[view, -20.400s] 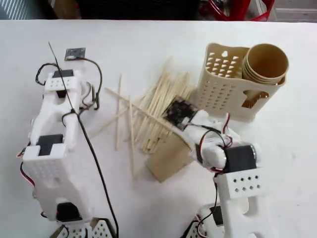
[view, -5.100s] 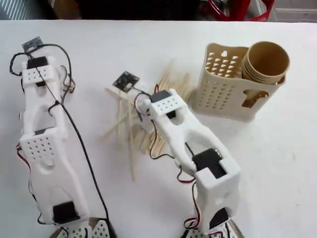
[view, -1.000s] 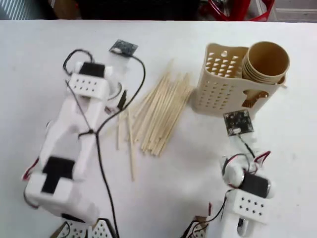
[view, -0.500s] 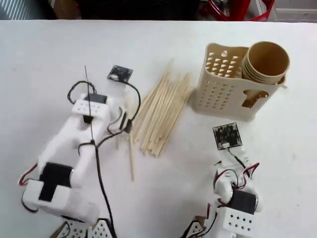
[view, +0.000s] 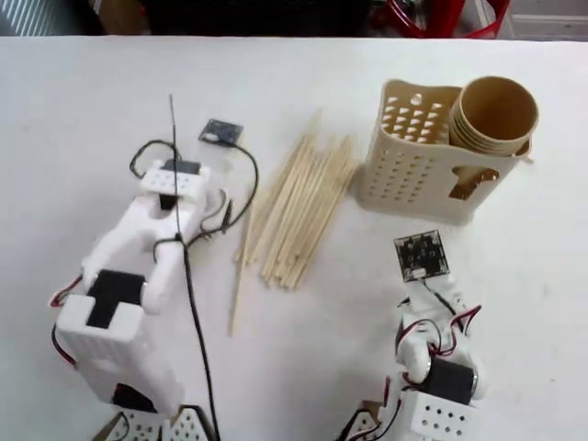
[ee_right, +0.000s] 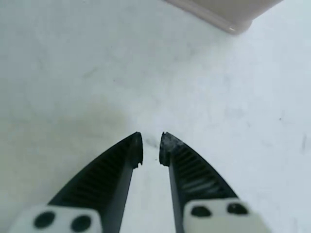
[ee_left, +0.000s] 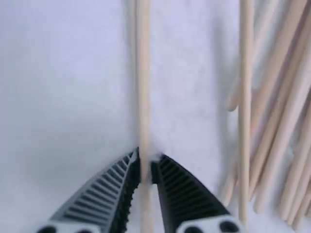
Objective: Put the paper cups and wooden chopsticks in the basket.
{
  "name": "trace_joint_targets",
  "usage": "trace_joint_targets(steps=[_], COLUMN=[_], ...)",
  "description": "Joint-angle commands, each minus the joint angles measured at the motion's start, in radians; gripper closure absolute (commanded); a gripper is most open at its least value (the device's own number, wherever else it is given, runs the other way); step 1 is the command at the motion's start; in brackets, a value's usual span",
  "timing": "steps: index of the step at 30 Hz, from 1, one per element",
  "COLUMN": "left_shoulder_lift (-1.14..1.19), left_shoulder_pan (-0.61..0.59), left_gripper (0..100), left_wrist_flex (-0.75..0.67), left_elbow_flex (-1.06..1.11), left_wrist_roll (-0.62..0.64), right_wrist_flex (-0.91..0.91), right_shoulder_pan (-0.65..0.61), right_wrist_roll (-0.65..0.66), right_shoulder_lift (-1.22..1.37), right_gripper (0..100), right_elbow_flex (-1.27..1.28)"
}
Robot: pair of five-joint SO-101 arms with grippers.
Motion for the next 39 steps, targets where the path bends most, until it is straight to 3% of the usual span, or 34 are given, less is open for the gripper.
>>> trace_joint_targets(steps=[1, 7, 13, 18, 22, 27, 33, 39], left_shoulder_lift=[-0.002, -0.018, -0.257, -0.526, -0.591, -0.519, -0.234, 0.035], left_shoulder_pan=[-0.012, -0.012, 0.005, 0.094, 0.223, 0.371, 0.550, 0.615], left_gripper=[98, 98, 98, 98, 98, 98, 98, 98], left_wrist_flex=[0.000, 0.023, 0.137, 0.232, 0.239, 0.164, -0.012, -0.209], left_elbow_flex=[-0.037, -0.038, -0.107, -0.226, -0.381, -0.598, -0.882, -1.103], left_wrist_roll=[-0.029, -0.060, -0.037, -0.028, -0.025, 0.032, 0.035, 0.028], right_wrist_flex=[0.007, 0.001, -0.001, -0.001, -0.001, -0.001, -0.002, -0.002], right_shoulder_pan=[-0.012, -0.012, -0.012, -0.012, -0.012, -0.012, -0.012, -0.012], right_wrist_roll=[-0.009, -0.009, -0.009, -0.009, -0.009, -0.009, -0.009, -0.009], right_shoulder_lift=[-0.005, -0.013, -0.013, -0.013, -0.013, -0.013, -0.015, -0.015], right_gripper=[92.9, 92.9, 92.9, 92.9, 92.9, 92.9, 92.9, 92.9], right_elbow_flex=[-0.008, 0.011, 0.012, 0.012, 0.012, 0.012, 0.012, 0.012])
